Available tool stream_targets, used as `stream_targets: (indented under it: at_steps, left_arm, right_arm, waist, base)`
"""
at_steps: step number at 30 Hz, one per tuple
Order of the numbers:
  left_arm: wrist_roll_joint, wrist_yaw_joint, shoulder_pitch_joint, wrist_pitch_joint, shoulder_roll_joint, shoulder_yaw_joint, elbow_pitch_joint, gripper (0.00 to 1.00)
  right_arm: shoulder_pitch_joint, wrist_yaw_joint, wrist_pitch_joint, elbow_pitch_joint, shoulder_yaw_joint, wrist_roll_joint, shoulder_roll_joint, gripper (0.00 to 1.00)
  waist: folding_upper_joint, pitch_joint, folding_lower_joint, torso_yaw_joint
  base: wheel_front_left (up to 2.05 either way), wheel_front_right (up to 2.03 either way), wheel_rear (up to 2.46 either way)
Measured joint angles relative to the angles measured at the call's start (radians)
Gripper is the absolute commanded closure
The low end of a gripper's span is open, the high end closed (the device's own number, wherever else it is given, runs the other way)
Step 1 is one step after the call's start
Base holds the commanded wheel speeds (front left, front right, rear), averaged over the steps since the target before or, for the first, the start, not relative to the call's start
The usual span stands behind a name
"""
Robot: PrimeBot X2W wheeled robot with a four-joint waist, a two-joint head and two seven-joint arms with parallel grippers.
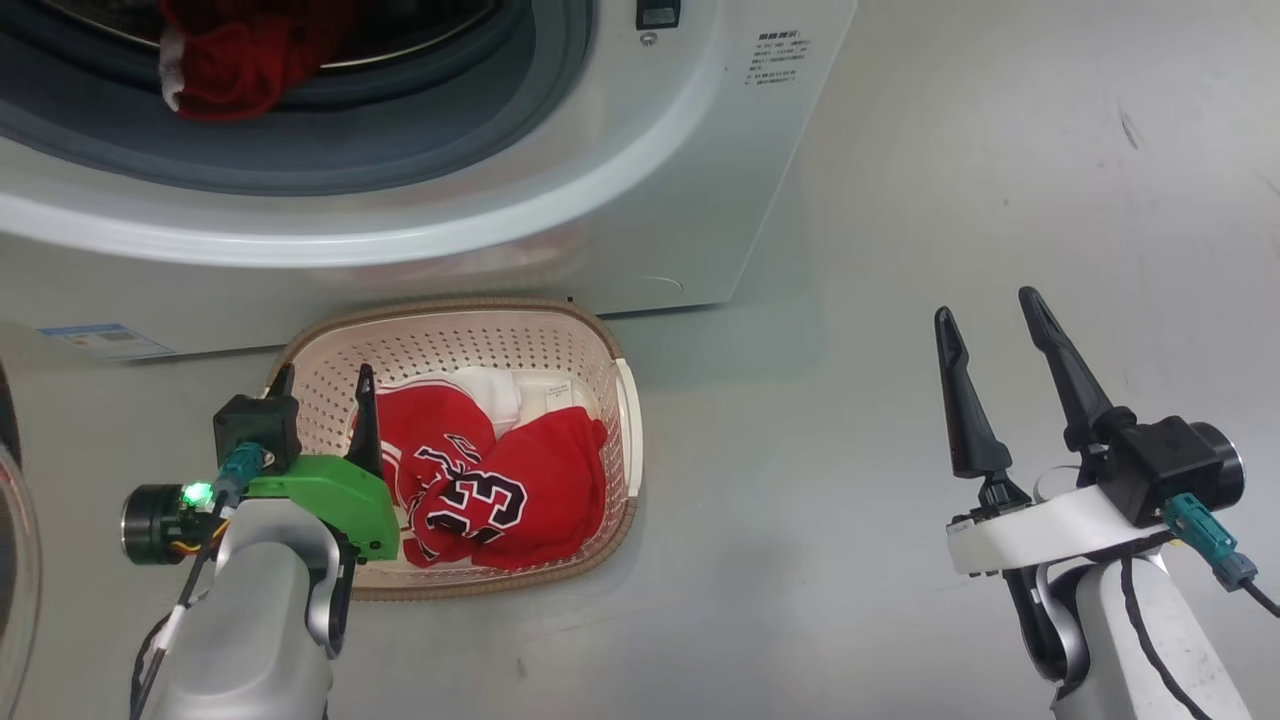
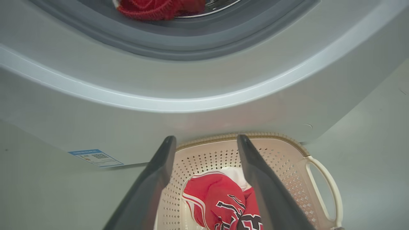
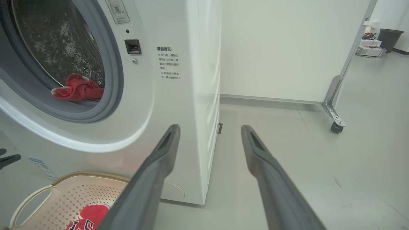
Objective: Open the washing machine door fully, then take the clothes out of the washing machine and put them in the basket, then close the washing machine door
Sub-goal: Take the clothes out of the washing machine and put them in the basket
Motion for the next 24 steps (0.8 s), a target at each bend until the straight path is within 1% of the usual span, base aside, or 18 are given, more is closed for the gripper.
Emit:
stream_targets:
  at_steps: [2,11,15,17,22,24]
  left_arm:
    - [0.000,0.004,0.018,0.000,0.000,0.005,-0.027,0.00]
    - [0.027,0.012,0.093,0.000,0.000,0.027,-0.248,0.00]
    - [0.035,0.015,0.154,0.000,0.000,0.036,-0.317,0.00]
    - [0.039,0.022,0.186,0.000,0.002,0.039,-0.351,0.00]
    - [0.079,0.023,0.260,0.000,0.010,0.030,-0.419,0.00]
    - [0.086,0.030,0.292,0.000,0.013,0.029,-0.445,0.00]
  right_arm:
    - [0.013,0.000,0.000,0.008,0.000,-0.002,0.000,0.00]
    - [0.065,-0.003,0.000,0.025,-0.003,-0.009,0.000,0.00]
    - [0.081,-0.003,0.000,0.034,-0.002,-0.009,0.001,0.00]
    - [0.091,-0.010,0.000,0.038,-0.001,-0.011,0.002,0.00]
    - [0.129,-0.015,0.000,0.051,0.005,-0.020,0.003,0.00]
    - [0.144,-0.018,0.000,0.055,0.009,-0.023,0.003,0.00]
  waist:
    - [0.0000,-0.021,0.0000,0.008]
    - [0.0000,-0.115,0.0000,0.035]
    - [0.0000,-0.157,0.0000,0.043]
    - [0.0000,-0.180,0.0000,0.046]
    - [0.0000,-0.237,0.0000,0.047]
    - [0.0000,-0.258,0.0000,0.047]
  base:
    - [0.00,0.00,0.00]
    - [0.00,0.00,0.00]
    - [0.00,0.00,0.00]
    - [0.00,0.00,0.00]
    - [0.00,0.00,0.00]
    - [0.00,0.00,0.00]
